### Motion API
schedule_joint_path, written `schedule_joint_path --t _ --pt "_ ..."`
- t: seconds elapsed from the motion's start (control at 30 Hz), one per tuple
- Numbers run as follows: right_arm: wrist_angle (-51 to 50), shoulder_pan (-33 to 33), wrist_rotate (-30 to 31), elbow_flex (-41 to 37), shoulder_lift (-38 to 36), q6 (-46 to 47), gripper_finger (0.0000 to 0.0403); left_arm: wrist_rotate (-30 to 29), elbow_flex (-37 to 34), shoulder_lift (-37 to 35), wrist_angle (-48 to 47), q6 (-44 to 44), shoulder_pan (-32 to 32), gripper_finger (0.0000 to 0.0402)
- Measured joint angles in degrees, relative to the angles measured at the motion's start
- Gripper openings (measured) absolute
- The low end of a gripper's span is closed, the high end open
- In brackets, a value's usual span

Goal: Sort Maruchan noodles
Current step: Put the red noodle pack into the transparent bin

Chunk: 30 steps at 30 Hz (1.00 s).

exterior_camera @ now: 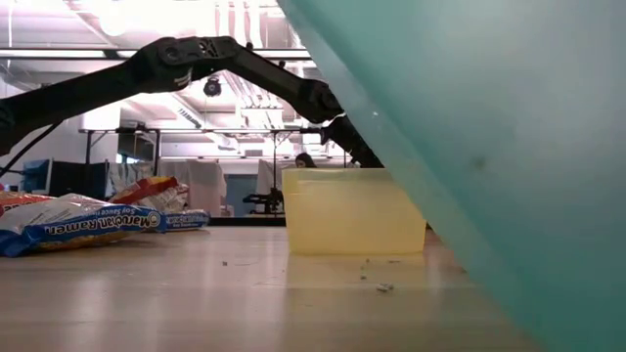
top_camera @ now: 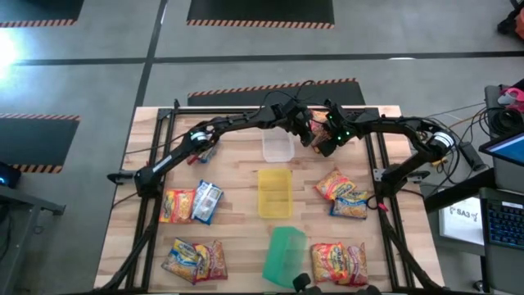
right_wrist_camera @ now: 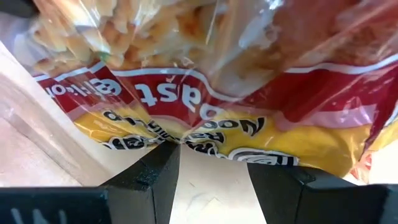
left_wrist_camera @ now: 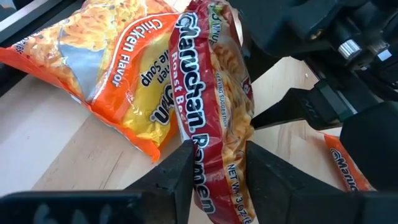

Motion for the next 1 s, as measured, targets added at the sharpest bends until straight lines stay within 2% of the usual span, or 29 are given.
schedule_joint_path --t 0.37,1.0 --pt "-0.33 0.02 -0.61 -0.02 -2.29 0.44 0.0171 0.29 -0.07 -2.77 -3.83 1.72 0.11 0.0107" --pt "-2.32 -0.15 0.46 0.07 -16.99 2.38 0.0171 -0.99 -0.07 -7.15 -6.24 3.82 0.72 0.0106"
